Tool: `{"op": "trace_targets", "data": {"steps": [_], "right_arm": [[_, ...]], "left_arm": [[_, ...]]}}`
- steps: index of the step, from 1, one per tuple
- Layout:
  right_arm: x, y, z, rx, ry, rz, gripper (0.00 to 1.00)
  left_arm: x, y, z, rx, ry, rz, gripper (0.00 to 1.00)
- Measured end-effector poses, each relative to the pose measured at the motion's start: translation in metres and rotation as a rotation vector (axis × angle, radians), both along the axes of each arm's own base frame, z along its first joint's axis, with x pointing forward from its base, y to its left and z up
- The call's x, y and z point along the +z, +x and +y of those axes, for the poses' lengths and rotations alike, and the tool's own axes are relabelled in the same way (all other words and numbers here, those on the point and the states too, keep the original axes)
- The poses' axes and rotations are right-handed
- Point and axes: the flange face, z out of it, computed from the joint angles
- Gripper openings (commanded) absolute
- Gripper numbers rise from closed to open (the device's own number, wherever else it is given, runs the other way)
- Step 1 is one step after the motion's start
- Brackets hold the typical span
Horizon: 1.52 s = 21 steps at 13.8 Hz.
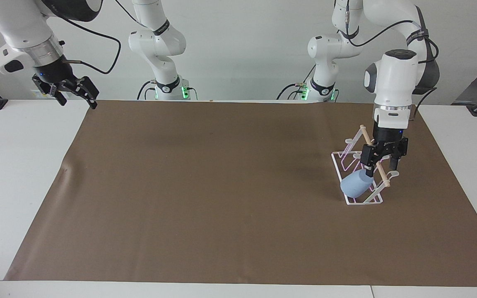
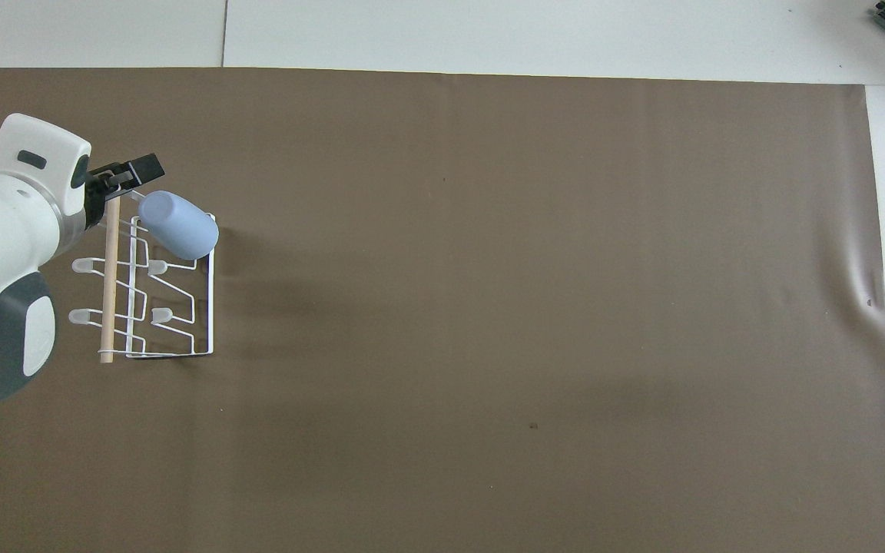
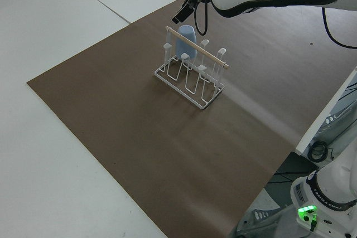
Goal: Hang cup on cup holder
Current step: 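Open the left gripper and draw it back from the hung cup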
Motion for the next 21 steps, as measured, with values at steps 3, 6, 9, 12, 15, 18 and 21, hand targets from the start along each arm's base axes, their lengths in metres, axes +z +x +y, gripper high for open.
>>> {"op": "trace_targets", "data": {"steps": [3, 6, 9, 12, 15, 18, 21], "right_arm": [[0.015, -0.008, 0.002, 0.004, 0.000, -0.029, 1.00], [0.038, -0.023, 0.003, 0.005, 0.000, -0.071, 1.00], [0.042, -0.027, 0.004, 0.007, 0.000, -0.079, 1.00], [0.039, -0.026, 0.003, 0.006, 0.001, -0.074, 1.00], [0.038, -0.026, 0.004, 0.007, 0.001, -0.072, 1.00], [0.038, -0.026, 0.003, 0.006, 0.001, -0.071, 1.00], [0.037, -0.027, 0.001, 0.002, 0.002, -0.070, 1.00]], "left_arm": [[0.031, -0.002, -0.003, -0.012, 0.031, 0.079, 1.00], [0.061, -0.007, -0.006, -0.079, 0.020, 0.177, 1.00], [0.090, -0.015, -0.004, -0.141, 0.009, 0.255, 1.00], [0.122, -0.027, -0.002, -0.211, 0.042, 0.339, 1.00], [0.144, -0.039, 0.007, -0.325, 0.082, 0.425, 1.00], [0.142, -0.047, 0.013, -0.371, 0.092, 0.493, 1.00], [0.138, -0.045, 0.024, -0.366, 0.088, 0.498, 1.00]]}}
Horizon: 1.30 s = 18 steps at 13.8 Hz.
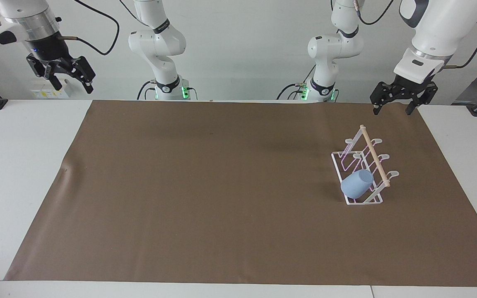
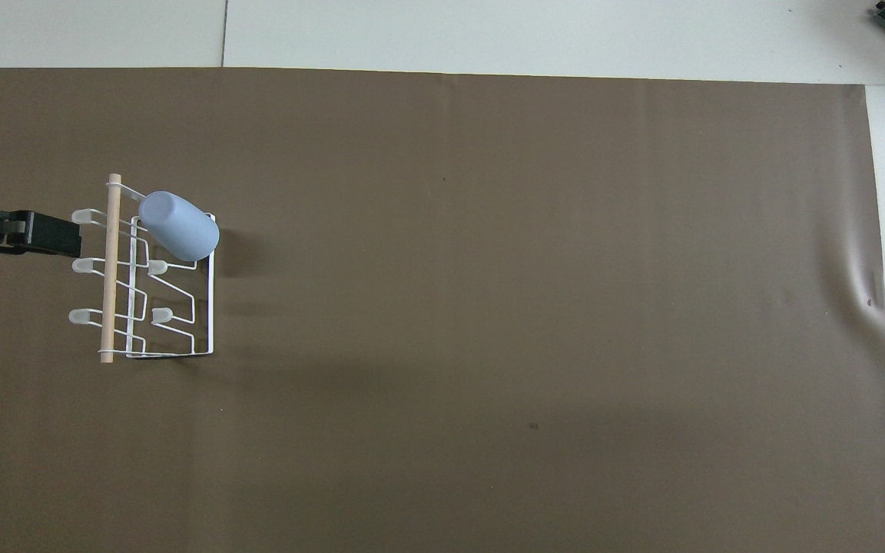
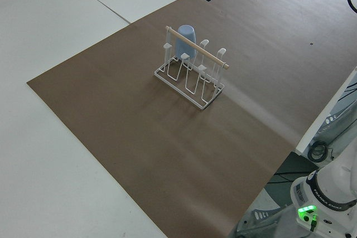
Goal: Hang cup on cup holder
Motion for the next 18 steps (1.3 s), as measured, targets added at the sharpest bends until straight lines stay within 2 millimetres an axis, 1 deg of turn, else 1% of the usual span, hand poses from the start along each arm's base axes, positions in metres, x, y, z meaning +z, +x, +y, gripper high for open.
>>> {"op": "trace_targets", "data": {"steps": [3, 6, 7, 9, 11, 14, 18], "right_arm": [[-0.005, 0.001, 0.005, 0.010, 0.002, 0.011, 1.00], [-0.019, -0.005, 0.014, 0.027, 0.009, 0.043, 1.00], [-0.024, -0.008, 0.021, 0.041, 0.012, 0.055, 1.00], [-0.028, -0.013, 0.043, 0.085, 0.012, 0.067, 1.00], [-0.029, -0.017, 0.057, 0.113, 0.014, 0.089, 1.00], [-0.028, -0.020, 0.057, 0.114, 0.015, 0.093, 1.00], [-0.028, -0.020, 0.055, 0.109, 0.016, 0.092, 1.00]], "left_arm": [[-0.001, 0.001, 0.012, 0.043, -0.066, 0.004, 1.00], [0.006, -0.005, 0.013, 0.059, -0.082, 0.035, 1.00], [0.014, -0.009, 0.014, 0.062, -0.082, 0.053, 1.00], [0.030, -0.012, 0.014, 0.061, -0.083, 0.050, 1.00], [0.034, -0.011, 0.012, 0.056, -0.084, 0.042, 1.00], [0.029, -0.008, 0.006, 0.045, -0.084, 0.051, 1.00], [0.028, -0.008, 0.003, 0.040, -0.084, 0.054, 1.00]]}}
